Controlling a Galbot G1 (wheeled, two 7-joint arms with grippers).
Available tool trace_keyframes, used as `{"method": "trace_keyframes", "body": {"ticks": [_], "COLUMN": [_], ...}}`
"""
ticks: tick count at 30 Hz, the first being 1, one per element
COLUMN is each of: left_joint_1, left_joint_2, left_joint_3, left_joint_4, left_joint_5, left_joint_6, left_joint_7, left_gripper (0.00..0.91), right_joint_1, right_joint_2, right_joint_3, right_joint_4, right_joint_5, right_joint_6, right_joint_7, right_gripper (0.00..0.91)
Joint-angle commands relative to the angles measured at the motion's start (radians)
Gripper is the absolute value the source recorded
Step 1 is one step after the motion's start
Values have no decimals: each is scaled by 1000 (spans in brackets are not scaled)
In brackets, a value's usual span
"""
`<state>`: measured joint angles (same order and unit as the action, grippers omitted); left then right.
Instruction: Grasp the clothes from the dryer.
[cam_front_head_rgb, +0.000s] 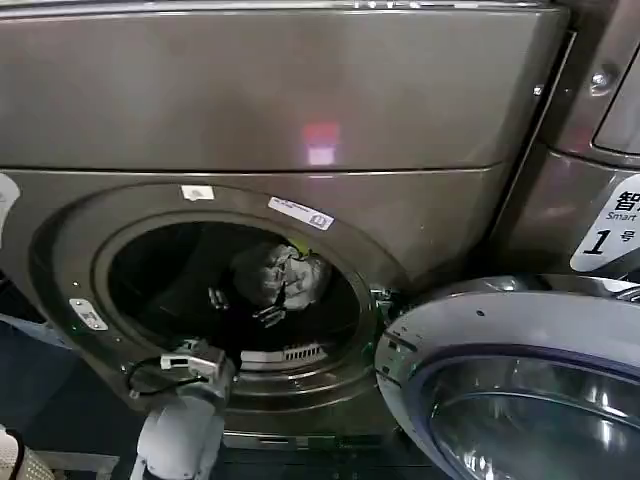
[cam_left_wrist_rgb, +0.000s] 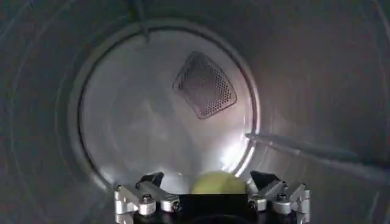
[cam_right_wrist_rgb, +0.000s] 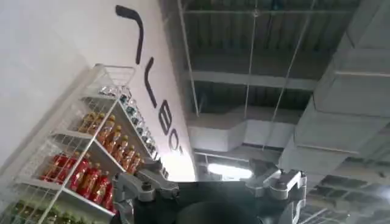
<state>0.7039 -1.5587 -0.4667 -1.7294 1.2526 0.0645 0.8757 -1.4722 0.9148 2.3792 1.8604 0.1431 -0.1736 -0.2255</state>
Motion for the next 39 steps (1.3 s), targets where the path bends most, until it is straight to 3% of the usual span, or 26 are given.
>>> {"method": "trace_keyframes", "body": {"ticks": [1,7,16,39], "left_joint_1": [-184,-246,-312,-597], "left_joint_2": [-55,-46,-27,-45], "left_joint_3": [-77,-57,-37,-113], "left_joint_4": [195,288,425,898], "left_joint_5": [215,186,172,206], "left_joint_6": [-150,-173,-130,-121], "left_joint_7": [393,465,466,430], "left_gripper": [907,907,907,907], "right_joint_1": [-2,-7,-8,-5], "right_joint_2": [4,6,9,14], "right_joint_3": [-3,-4,-8,-28], "right_joint_4": [12,12,11,26], "right_joint_5": [0,9,15,32], "right_joint_6": [0,1,0,-5], "right_joint_7": [-4,-12,-14,-22], "right_gripper": [907,907,907,907]}}
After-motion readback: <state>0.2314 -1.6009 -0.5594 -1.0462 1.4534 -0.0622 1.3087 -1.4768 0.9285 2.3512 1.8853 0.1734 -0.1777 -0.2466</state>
